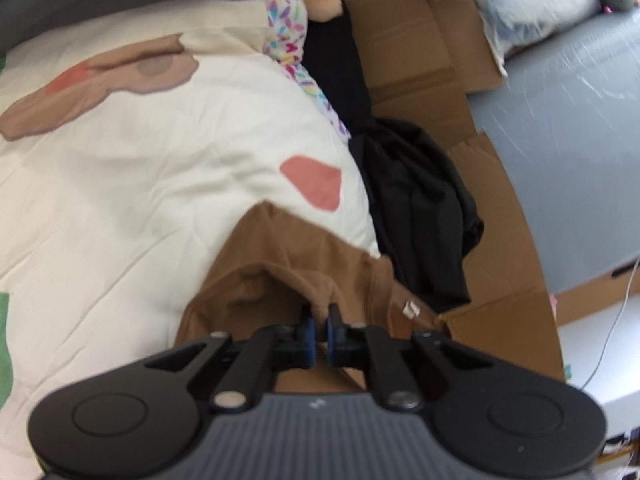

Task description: Fold clothes

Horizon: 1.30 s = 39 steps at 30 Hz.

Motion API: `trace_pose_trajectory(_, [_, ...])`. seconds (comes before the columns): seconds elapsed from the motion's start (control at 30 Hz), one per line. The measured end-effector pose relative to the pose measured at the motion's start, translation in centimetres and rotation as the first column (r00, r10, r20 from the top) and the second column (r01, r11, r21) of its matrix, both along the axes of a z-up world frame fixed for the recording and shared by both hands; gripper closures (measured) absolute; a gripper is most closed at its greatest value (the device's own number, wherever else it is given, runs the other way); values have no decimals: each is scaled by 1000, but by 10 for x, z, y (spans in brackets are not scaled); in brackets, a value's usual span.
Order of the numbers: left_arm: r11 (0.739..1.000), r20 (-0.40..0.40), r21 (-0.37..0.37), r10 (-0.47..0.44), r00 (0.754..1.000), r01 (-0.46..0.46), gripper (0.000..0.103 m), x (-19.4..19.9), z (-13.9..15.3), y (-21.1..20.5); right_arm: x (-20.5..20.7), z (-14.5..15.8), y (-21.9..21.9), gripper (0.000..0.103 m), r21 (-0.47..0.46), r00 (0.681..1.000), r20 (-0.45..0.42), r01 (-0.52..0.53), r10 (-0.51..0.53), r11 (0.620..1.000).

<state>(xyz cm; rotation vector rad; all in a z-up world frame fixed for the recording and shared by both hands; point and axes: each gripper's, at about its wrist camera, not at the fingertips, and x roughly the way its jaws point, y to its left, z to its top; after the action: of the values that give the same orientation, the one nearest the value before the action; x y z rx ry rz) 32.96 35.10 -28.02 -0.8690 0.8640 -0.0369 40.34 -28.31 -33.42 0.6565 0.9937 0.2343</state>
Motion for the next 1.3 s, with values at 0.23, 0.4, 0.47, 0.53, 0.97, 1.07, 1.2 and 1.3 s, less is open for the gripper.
trace_pose_trajectory(0.23, [999, 5, -17, 35, 999, -34, 98, 13, 0, 7, 11, 12, 3, 96, -11, 998, 52, 44, -43, 999])
trace_pose_trajectory(0.4, [999, -5, -4, 54, 999, -54, 98, 20, -4, 14, 23, 15, 7, 96, -23, 997, 61, 53, -51, 998])
trace_pose_trajectory(0.47, [998, -9, -6, 62, 998, -62, 98, 24, -5, 18, 29, 14, 7, 96, -23, 997, 58, 58, -57, 998])
trace_pose_trajectory(0.53, [998, -7, -6, 59, 998, -59, 98, 28, -5, 19, 32, 12, 7, 96, -23, 996, 55, 65, -64, 998])
trace_pose_trajectory(0.97, [993, -29, -6, 121, 992, -121, 99, 47, -18, 21, 54, 0, -1, 97, -40, 996, 51, 80, -77, 996])
trace_pose_trajectory(1.07, [990, -39, -13, 143, 989, -144, 99, 49, -24, 22, 58, -5, 0, 97, -39, 996, 43, 81, -79, 996])
trace_pose_trajectory(1.2, [982, -48, -56, 179, 983, -181, 98, 51, -33, 27, 63, -14, 1, 97, -34, 996, 29, 91, -90, 995])
trace_pose_trajectory(1.3, [977, -33, -79, 195, 980, -197, 96, 52, -35, 31, 68, -19, 1, 96, -13, 995, 22, 99, -99, 995])
